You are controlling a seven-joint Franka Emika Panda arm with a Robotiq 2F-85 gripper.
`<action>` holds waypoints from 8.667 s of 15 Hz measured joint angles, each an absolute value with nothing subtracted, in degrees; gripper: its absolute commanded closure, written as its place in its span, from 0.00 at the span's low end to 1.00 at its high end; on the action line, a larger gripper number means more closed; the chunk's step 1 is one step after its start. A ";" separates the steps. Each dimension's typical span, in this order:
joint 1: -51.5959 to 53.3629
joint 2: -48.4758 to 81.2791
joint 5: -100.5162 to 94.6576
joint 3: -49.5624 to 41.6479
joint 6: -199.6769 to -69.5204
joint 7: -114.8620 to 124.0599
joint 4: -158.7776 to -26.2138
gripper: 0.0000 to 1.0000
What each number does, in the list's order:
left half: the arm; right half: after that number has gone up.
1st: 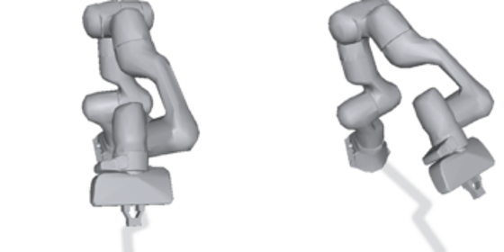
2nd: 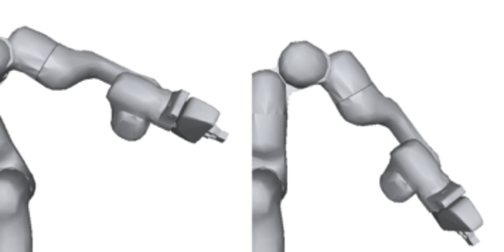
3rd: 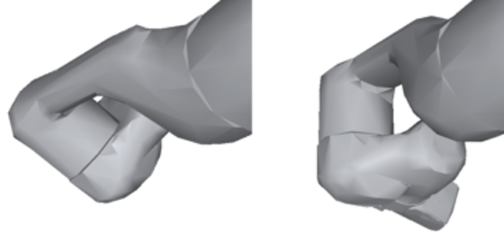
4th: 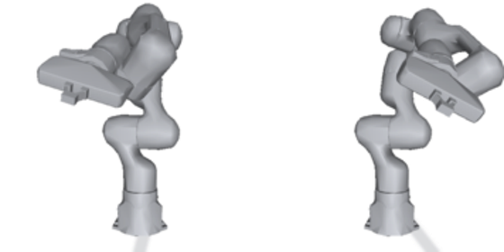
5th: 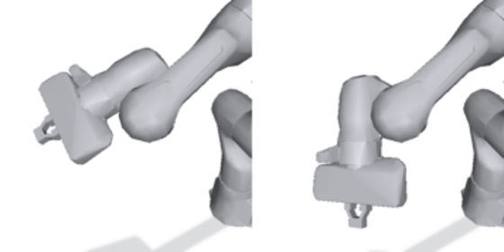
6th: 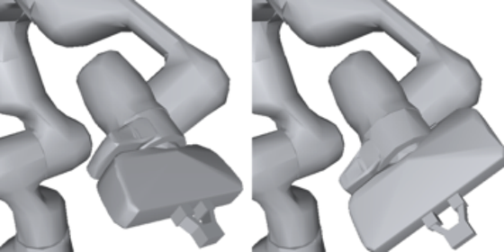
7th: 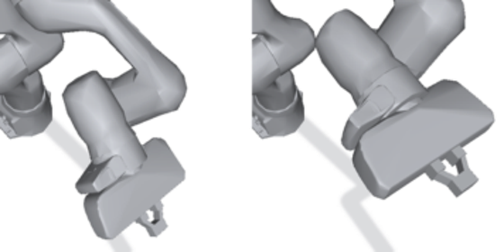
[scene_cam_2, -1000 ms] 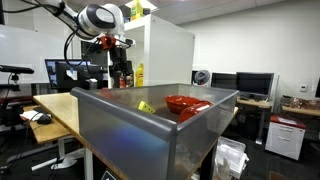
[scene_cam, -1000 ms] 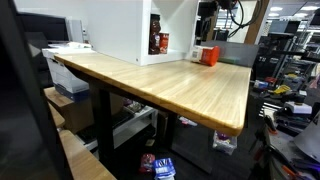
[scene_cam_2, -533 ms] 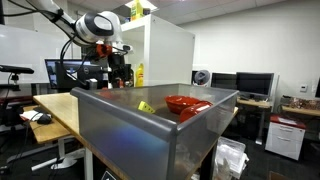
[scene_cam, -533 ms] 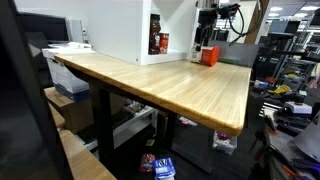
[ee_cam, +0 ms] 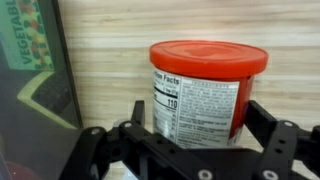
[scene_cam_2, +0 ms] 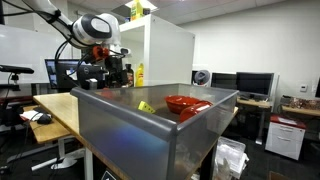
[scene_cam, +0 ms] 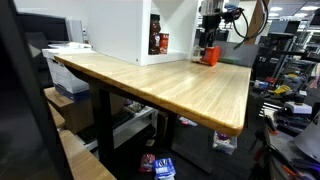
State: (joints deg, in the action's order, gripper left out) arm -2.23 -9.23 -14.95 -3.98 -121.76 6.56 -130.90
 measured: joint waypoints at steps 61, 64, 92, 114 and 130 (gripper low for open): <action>0.31 5.83 -23.09 0.93 -66.12 -16.14 -113.71 0.00; 0.31 5.87 -22.98 0.95 -69.54 -16.08 -112.63 0.00; 0.19 -16.97 -12.26 -3.46 -122.64 -16.04 -134.07 0.00; 0.26 -37.51 -9.28 -8.14 -129.92 -17.84 -148.73 0.00; -0.08 -52.15 -9.88 -14.96 -131.22 -25.61 -159.01 0.00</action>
State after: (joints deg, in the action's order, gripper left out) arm -0.08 -52.15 -9.88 -14.96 -131.22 -25.61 -159.01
